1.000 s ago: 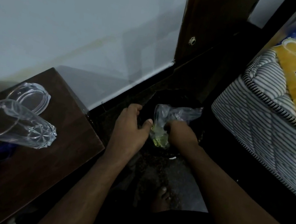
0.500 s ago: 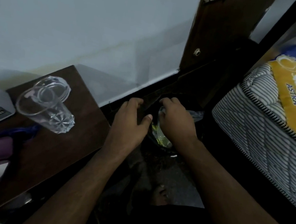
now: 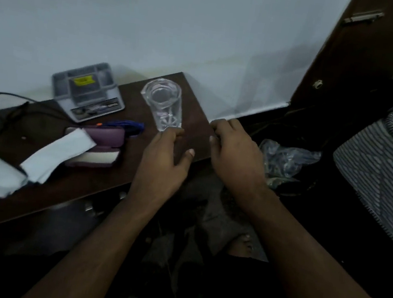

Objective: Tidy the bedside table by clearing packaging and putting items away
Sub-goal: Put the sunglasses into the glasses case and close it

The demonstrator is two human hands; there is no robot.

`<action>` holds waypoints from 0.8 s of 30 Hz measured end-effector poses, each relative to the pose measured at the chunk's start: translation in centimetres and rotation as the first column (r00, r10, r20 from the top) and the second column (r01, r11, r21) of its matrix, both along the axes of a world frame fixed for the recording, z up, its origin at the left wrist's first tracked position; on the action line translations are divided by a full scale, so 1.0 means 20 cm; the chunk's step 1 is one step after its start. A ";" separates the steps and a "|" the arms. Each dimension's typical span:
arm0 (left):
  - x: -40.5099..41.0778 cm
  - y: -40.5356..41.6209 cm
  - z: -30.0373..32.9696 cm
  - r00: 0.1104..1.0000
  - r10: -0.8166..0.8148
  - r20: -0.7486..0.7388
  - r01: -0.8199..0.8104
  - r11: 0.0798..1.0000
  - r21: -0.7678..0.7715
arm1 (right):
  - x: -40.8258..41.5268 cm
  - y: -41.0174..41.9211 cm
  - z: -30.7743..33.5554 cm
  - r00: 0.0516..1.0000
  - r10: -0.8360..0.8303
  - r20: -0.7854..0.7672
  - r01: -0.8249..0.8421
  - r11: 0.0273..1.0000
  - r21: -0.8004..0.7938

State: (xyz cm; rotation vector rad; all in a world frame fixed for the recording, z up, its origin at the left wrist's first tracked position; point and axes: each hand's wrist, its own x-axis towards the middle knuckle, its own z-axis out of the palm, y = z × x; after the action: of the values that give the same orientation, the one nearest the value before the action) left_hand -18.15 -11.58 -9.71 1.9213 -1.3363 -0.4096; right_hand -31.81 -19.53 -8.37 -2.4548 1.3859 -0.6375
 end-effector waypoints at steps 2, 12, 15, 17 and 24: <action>0.05 0.08 0.01 1.000 0.021 -0.007 -0.021 1.000 -0.007 | 0.06 0.06 0.00 1.000 0.022 -0.005 -0.022 1.000 0.004; 0.41 0.47 0.03 0.975 0.219 -0.042 -0.219 0.976 0.004 | 0.53 0.36 0.03 0.979 0.205 0.010 -0.205 0.979 0.014; 0.50 0.51 0.04 0.960 0.272 -0.062 -0.272 0.962 0.013 | 0.67 0.41 0.03 0.967 0.255 -0.004 -0.255 0.966 0.031; 0.56 0.51 0.05 0.943 0.324 -0.080 -0.323 0.946 0.022 | 0.76 0.42 0.03 0.960 0.279 -0.005 -0.279 0.959 0.051; 0.77 0.49 0.07 0.876 0.474 -0.091 -0.470 0.881 0.059 | 1.03 0.37 -0.02 0.937 0.350 -0.004 -0.348 0.932 0.103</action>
State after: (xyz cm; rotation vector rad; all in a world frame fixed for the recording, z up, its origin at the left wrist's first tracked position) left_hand -2.67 -1.74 -8.39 2.1409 -0.7547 -0.2806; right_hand -11.14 -12.07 -8.75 -2.5416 0.9240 -0.4458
